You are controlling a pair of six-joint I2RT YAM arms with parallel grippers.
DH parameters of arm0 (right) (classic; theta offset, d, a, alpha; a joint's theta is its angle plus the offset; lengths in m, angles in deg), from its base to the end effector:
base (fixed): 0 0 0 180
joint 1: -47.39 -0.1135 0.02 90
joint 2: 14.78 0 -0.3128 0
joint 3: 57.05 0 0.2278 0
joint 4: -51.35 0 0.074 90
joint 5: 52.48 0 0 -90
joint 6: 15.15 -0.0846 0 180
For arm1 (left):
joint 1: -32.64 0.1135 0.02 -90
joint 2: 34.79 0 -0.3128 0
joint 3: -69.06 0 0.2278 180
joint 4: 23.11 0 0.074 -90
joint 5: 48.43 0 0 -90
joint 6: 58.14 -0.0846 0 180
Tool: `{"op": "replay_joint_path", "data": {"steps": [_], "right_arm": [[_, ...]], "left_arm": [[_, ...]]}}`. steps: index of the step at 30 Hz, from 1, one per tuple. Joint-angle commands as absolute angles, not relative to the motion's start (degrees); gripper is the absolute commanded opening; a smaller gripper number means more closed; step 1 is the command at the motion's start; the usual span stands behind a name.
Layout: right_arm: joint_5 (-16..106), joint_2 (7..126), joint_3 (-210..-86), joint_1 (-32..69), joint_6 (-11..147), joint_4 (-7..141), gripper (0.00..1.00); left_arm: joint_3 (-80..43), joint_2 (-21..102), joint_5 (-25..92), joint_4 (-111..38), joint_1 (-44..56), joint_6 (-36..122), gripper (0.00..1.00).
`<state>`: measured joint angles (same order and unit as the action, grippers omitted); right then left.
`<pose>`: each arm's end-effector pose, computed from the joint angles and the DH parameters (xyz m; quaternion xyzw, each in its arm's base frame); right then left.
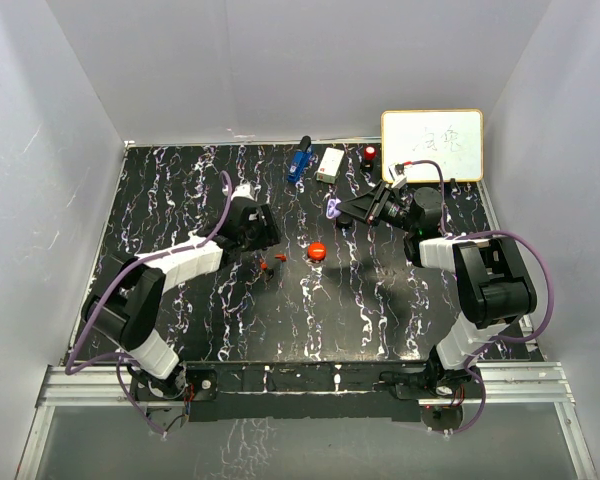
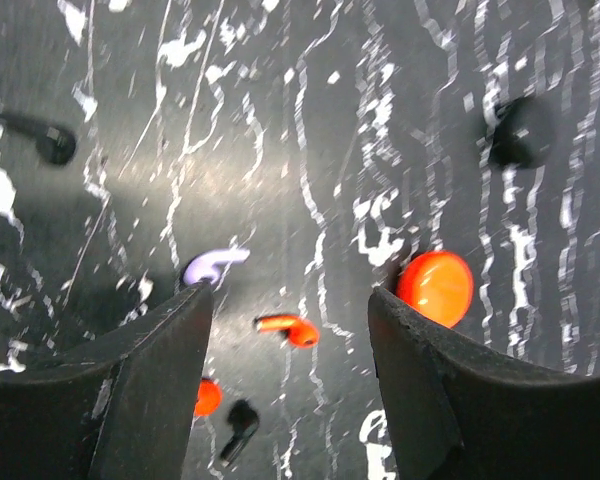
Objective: Insert the wireless bluetooth earbuds into the charging case
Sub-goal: Pick up the earbud from the center of the board.
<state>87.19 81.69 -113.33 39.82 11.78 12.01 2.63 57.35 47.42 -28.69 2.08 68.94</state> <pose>0.3464 0.1111 0.2754 0.0401 0.7094 0.6124 0.3467 0.3248 -0.1818 0.2451 -0.0745 0.8676 -0.2355 0.4315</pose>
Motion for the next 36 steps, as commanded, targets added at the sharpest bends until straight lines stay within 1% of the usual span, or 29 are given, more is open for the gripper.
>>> {"op": "replay_joint_path", "data": {"steps": [1,7,36], "right_arm": [[87.8,80.2,-114.3,39.6,12.3,9.2,0.00],[87.7,80.1,-114.1,39.6,12.4,9.5,0.00],[87.6,82.1,-113.8,39.6,11.9,7.7,0.00]], "left_arm": [[5.0,53.5,47.5,-31.8,1.9,69.7,0.62],[5.8,53.3,46.6,-31.3,1.8,69.7,0.62],[6.0,59.8,44.5,-28.3,1.8,70.6,0.62]]}}
